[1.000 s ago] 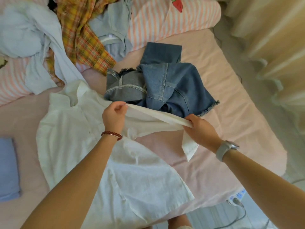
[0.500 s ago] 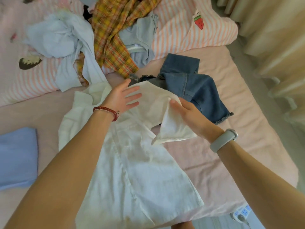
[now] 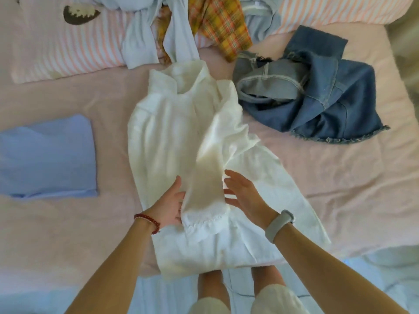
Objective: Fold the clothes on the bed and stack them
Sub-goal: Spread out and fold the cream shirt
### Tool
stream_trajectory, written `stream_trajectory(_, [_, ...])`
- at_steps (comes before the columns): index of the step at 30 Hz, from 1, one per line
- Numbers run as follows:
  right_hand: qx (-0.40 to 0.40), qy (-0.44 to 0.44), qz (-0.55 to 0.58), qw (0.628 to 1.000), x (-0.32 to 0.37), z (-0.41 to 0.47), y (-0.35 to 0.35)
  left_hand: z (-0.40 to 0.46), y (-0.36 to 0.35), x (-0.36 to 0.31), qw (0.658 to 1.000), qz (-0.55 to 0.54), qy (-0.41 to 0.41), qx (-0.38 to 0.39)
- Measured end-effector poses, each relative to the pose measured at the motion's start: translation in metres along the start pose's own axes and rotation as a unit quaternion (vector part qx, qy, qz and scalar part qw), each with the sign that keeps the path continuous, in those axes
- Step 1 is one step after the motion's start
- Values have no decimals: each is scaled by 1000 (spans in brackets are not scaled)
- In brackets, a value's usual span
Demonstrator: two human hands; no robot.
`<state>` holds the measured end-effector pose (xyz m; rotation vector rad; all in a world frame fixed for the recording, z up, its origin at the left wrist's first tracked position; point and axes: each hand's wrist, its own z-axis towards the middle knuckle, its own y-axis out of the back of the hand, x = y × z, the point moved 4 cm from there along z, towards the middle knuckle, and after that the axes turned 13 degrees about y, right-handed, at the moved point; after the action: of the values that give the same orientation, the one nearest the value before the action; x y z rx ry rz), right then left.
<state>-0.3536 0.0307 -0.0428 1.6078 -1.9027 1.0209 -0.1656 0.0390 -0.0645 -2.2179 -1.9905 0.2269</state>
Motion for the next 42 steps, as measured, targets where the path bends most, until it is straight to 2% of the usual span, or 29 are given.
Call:
stream_trajectory(2, [-55, -36, -23, 998, -22, 3, 1, 12, 18, 13, 988, 135, -7, -71])
stream_trajectory(4, [-97, -61, -61, 992, -38, 7, 4, 17, 26, 14, 955, 236, -80, -159])
stream_trajectory(6, [-126, -72, -83, 986, -48, 13, 5, 16, 27, 13, 945, 202, -166, -197])
stream_trajectory(9, [-135, -68, -105, 983, -54, 21, -1, 17, 27, 12, 951, 120, -211, -193])
stream_trajectory(12, [-143, -53, -74, 985, -51, 32, -11, 15, 23, 14, 963, 130, -195, -131])
stream_trajectory(15, [-211, -50, 50, 975, -38, 48, -15, 15, 27, 15, 973, 127, -176, -80])
stream_trajectory(17, [-287, -44, 123, 949, -27, 62, -9, 13, 34, 13, 972, 141, -163, -90])
stream_trajectory(19, [-328, -38, 92, 940, -15, 75, 2, 13, 45, 6, 946, 240, -157, -153])
stream_trajectory(21, [-335, -39, 47, 940, -6, 86, 10, 12, 52, 0, 900, 349, -147, -218])
stream_trajectory(24, [-346, -23, -15, 938, 4, 94, 25, 16, 57, -6, 867, 406, -163, -240])
stream_trajectory(28, [-390, 56, -19, 919, 12, 91, 47, 24, 55, -13, 875, 382, -189, -229])
stream_trajectory(29, [-385, 63, -24, 920, 13, 89, 51, 26, 53, -13, 870, 396, -185, -227])
stream_trajectory(32, [-357, 53, -50, 931, 5, 81, 55, 28, 50, -7, 828, 466, -182, -254])
stream_trajectory(33, [-351, 46, -44, 934, -2, 77, 53, 28, 51, -3, 827, 462, -186, -262])
stream_trajectory(35, [-343, 43, -60, 936, -17, 66, 45, 28, 51, 6, 858, 409, -197, -240])
stream_trajectory(37, [-343, 91, -225, 907, -27, 50, 34, 26, 49, 15, 881, 376, -193, -212])
stream_trajectory(38, [-336, 137, -334, 870, -29, 42, 26, 25, 49, 19, 879, 381, -187, -217])
stream_trajectory(40, [-264, 256, -505, 781, -32, 29, -3, 23, 52, 24, 845, 421, -194, -268])
stream_trajectory(42, [-132, 342, -584, 725, -45, 22, -39, 19, 56, 24, 809, 422, -236, -334])
